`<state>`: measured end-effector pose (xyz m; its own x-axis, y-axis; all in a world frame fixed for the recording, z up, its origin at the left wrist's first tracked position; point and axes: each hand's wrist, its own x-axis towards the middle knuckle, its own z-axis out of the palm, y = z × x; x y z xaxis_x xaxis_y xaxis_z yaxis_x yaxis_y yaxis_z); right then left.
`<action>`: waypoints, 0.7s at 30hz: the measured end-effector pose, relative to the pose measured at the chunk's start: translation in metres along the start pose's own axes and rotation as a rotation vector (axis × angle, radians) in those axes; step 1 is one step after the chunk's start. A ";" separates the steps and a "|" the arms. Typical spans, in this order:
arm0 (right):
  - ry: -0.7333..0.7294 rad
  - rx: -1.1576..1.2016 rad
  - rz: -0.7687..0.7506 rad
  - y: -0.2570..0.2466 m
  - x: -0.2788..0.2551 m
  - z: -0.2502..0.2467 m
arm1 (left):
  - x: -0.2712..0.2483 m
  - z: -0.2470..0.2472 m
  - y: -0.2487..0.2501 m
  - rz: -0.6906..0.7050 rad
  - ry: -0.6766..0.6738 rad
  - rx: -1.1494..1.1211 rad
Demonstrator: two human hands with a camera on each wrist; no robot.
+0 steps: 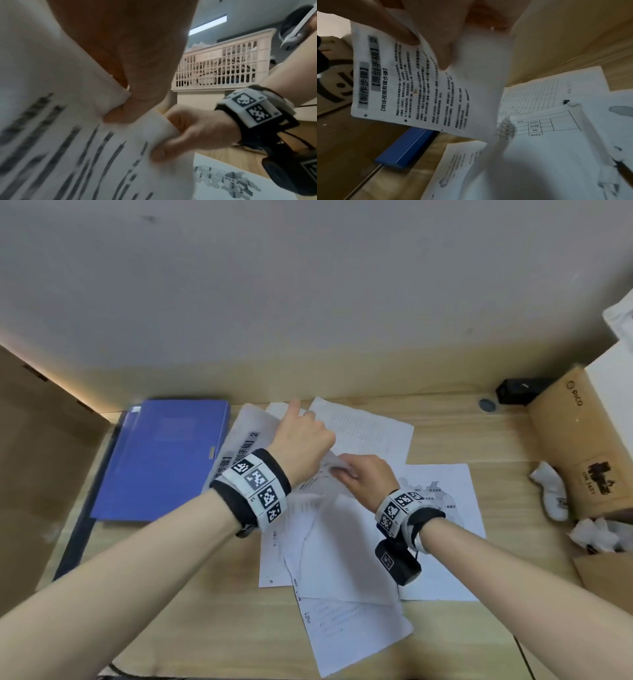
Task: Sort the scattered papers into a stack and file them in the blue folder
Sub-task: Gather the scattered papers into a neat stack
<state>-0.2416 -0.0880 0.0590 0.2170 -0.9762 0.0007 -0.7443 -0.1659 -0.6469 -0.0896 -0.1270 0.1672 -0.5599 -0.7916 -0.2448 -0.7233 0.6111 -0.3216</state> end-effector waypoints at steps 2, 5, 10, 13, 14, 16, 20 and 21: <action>0.083 -0.005 0.071 0.014 -0.005 -0.005 | 0.010 0.013 0.001 0.043 0.279 -0.024; 0.189 0.170 0.327 0.056 -0.015 -0.033 | 0.026 0.027 0.005 -0.031 0.500 -0.111; 0.270 0.422 0.677 0.125 -0.057 -0.067 | 0.024 0.087 0.055 -0.157 0.438 -0.561; 0.165 0.349 0.837 0.153 -0.081 -0.072 | 0.017 0.133 0.096 -0.331 -0.192 -0.872; 0.115 0.330 0.887 0.164 -0.087 -0.069 | 0.015 0.148 0.106 -0.360 -0.327 -0.868; 0.006 0.258 0.956 0.181 -0.099 -0.064 | 0.013 0.172 0.120 -0.356 -0.381 -0.793; -0.093 0.065 1.014 0.200 -0.124 -0.056 | 0.013 0.196 0.130 -0.356 -0.336 -0.710; -0.104 0.022 1.027 0.201 -0.129 -0.056 | 0.013 0.199 0.130 -0.379 -0.339 -0.719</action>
<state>-0.4547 -0.0036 -0.0287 -0.4629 -0.6286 -0.6250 -0.5901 0.7447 -0.3119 -0.1109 -0.0584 -0.0599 -0.1632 -0.8299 -0.5334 -0.9793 0.0707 0.1896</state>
